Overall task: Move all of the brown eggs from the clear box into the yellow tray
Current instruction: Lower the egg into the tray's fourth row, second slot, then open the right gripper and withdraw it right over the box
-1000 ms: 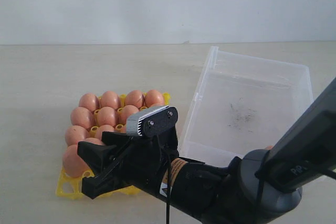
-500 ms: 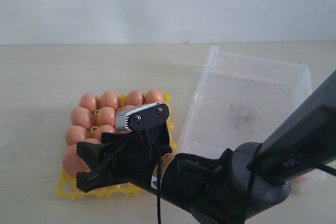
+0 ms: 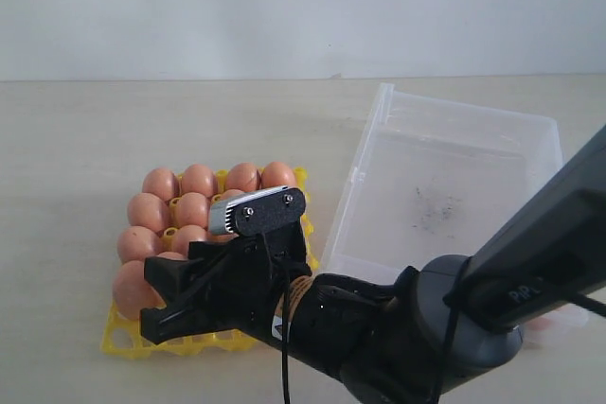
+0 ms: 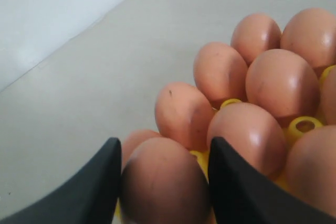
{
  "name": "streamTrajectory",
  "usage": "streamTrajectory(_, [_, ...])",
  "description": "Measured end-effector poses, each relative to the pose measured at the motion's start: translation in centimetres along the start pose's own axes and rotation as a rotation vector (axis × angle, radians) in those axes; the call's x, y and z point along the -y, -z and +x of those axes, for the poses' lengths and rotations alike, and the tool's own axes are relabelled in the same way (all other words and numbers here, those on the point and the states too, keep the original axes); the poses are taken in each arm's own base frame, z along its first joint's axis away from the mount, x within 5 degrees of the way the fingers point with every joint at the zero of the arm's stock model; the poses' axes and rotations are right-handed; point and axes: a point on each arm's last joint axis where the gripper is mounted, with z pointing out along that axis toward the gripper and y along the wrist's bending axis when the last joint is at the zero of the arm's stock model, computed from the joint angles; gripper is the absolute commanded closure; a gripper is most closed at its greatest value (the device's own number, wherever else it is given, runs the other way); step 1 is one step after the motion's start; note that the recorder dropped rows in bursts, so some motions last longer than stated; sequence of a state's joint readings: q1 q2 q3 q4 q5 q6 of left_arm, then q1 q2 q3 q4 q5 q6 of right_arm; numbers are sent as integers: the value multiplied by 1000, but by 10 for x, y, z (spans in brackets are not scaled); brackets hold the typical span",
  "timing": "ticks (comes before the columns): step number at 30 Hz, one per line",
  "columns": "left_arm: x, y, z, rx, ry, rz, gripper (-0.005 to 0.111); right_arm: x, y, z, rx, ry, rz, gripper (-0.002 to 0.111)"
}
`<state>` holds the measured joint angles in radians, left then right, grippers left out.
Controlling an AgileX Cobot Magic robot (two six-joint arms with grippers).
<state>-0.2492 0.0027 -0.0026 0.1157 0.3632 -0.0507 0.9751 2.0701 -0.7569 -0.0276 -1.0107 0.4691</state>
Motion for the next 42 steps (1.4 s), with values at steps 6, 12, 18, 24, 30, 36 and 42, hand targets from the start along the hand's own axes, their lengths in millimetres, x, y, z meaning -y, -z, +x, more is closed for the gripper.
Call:
streamTrajectory(6, [0, 0, 0, 0, 0, 0, 103, 1, 0, 1, -15, 0, 7, 80])
streamTrajectory(12, [0, 0, 0, 0, 0, 0, 103, 2, 0, 1, -12, -9, 17, 48])
streamTrajectory(18, [0, 0, 0, 0, 0, 0, 103, 3, 0, 0, -3, -21, 34, 48])
streamTrajectory(24, [0, 0, 0, 0, 0, 0, 103, 0, 14, -10, 89, -5, 16, 55])
streamTrajectory(30, [0, 0, 0, 0, 0, 0, 103, -13, 64, -38, 223, 228, 8, 84])
streamTrajectory(36, [0, 0, 0, 0, 0, 0, 103, -7, 98, -49, 185, 295, 146, 108])
streamTrajectory(42, [0, 0, 0, 0, 0, 0, 103, -15, 91, -38, -113, 282, 101, 108])
